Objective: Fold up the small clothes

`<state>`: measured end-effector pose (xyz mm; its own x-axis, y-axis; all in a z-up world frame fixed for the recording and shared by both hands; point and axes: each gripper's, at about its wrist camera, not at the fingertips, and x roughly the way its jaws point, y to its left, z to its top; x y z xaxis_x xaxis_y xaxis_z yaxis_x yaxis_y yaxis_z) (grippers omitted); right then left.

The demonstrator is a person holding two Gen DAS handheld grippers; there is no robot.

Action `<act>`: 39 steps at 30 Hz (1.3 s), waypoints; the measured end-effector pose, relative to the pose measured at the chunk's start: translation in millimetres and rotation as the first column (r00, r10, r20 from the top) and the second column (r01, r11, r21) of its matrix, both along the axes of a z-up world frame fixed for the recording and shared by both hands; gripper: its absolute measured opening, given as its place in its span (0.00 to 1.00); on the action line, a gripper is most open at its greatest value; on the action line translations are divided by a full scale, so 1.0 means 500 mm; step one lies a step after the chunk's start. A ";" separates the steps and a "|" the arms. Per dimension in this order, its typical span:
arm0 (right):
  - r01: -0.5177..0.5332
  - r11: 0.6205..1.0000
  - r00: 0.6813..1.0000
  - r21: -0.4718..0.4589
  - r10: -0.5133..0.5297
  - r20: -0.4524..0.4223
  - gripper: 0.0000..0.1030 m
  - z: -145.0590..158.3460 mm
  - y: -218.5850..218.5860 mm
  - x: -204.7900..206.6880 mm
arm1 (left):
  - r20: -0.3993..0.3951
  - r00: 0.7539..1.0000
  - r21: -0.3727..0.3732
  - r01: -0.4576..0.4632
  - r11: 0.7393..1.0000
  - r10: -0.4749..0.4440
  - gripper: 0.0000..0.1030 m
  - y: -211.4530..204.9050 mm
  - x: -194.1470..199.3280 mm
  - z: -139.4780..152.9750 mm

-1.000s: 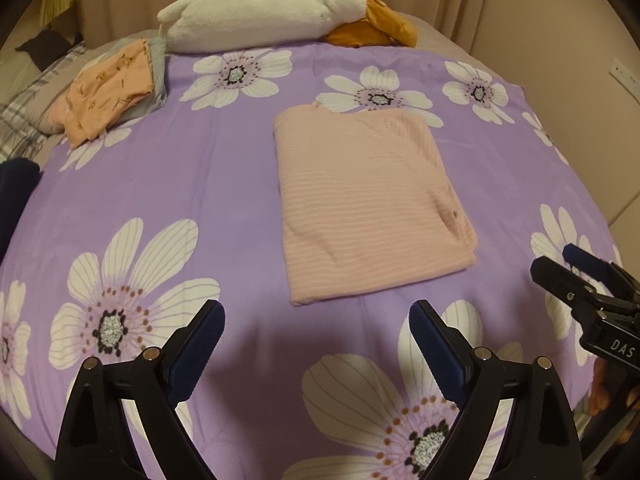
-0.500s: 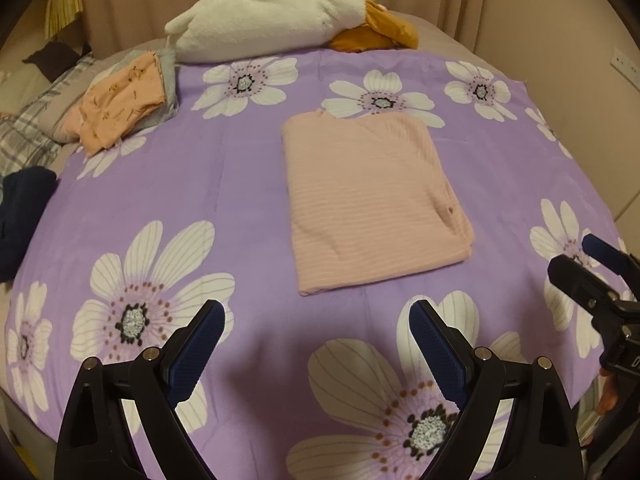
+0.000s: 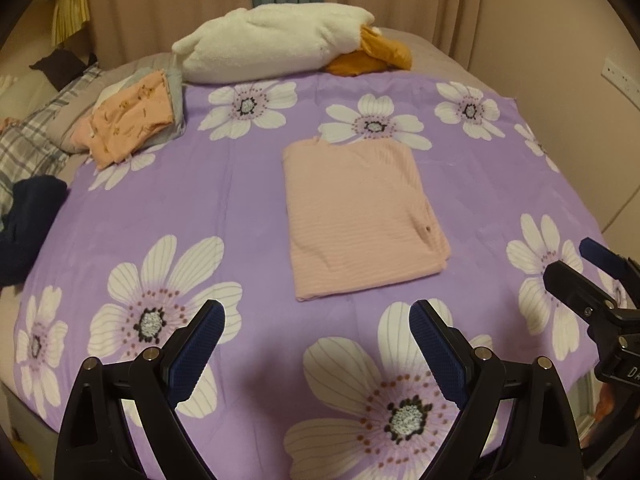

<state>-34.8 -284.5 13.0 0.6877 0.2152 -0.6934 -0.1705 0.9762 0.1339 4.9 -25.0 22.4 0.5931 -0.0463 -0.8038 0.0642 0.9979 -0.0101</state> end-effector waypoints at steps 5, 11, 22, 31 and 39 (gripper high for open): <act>-0.009 1.000 1.000 -0.001 0.009 0.025 1.00 0.027 0.005 -0.009 | 0.025 1.000 0.012 0.005 1.000 -0.005 0.90 -0.008 -0.012 0.031; -0.017 1.000 0.999 -0.005 0.017 0.043 1.00 0.040 0.010 -0.015 | 0.061 0.998 0.033 -0.014 0.999 0.012 0.90 -0.010 -0.020 0.055; 0.000 1.000 1.000 -0.024 0.000 -0.019 1.00 0.004 0.011 0.008 | 0.027 0.999 0.035 -0.038 0.999 0.037 0.90 -0.007 -0.005 0.029; 0.000 0.999 1.000 -0.041 -0.001 -0.030 1.00 -0.008 0.016 0.020 | -0.021 0.999 0.042 -0.037 0.998 0.038 0.90 -0.007 0.011 -0.003; -0.001 0.999 0.999 -0.049 -0.001 -0.034 1.00 -0.012 0.017 0.021 | -0.019 0.999 0.048 -0.037 0.998 0.038 0.90 -0.002 0.012 -0.010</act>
<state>-24.2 -276.0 7.0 0.6637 0.1807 -0.7258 -0.1668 0.9817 0.0918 10.9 -25.7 17.5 0.5771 0.0142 -0.8165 0.0268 0.9990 0.0363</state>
